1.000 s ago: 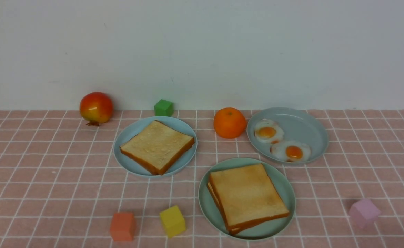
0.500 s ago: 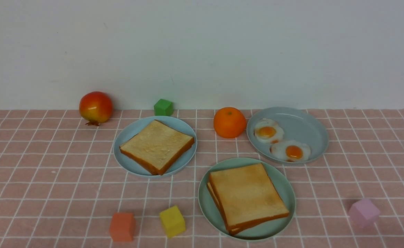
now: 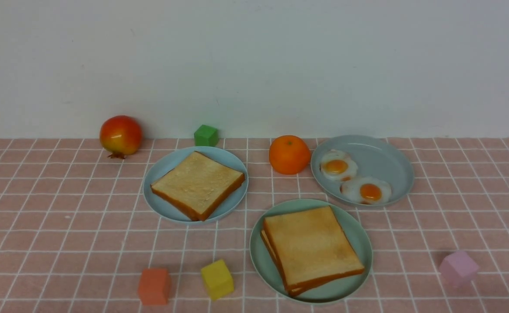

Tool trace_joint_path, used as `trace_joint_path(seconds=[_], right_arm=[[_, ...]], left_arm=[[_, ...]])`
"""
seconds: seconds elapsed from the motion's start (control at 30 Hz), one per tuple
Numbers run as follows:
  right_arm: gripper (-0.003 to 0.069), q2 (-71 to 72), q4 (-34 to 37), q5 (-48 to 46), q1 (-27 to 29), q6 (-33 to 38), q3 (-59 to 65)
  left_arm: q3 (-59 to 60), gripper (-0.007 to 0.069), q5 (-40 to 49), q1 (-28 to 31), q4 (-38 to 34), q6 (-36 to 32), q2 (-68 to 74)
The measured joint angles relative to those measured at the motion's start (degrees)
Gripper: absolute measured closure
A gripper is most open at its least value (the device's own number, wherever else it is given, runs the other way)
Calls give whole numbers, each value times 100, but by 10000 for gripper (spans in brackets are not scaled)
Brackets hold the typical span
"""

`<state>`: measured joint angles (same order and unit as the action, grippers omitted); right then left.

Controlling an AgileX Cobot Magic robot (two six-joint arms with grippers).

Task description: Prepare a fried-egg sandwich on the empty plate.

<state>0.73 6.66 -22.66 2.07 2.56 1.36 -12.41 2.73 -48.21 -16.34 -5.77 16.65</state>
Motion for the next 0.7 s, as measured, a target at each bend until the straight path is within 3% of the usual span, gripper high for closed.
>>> trace_joint_path(seconds=[0.13, 0.23, 0.33, 0.37, 0.43, 0.53, 0.6, 0.7], right_arm=[[640, 0, 0, 0, 0, 0, 0], [636, 0, 0, 0, 0, 0, 0], [636, 0, 0, 0, 0, 0, 0], [635, 0, 0, 0, 0, 0, 0], [635, 0, 0, 0, 0, 0, 0], [634, 0, 0, 0, 0, 0, 0], [631, 4, 0, 0, 0, 0, 0], [628, 4, 0, 0, 0, 0, 0]], left_arm=[[65, 606, -130, 6, 29, 0, 0], [269, 612, -600, 381, 34, -17, -79], [600, 612, -927, 1592, 20, 45, -549], [623, 612, -915, 1679, 14, 45, -549], [918, 612, -379, 2923, 46, 376, -1155], [1220, 612, 356, 3859, 182, 736, -1625], [1369, 612, 928, 4241, 314, 1119, -1715], [1389, 612, 1581, 4365, 449, 1389, -1719]])
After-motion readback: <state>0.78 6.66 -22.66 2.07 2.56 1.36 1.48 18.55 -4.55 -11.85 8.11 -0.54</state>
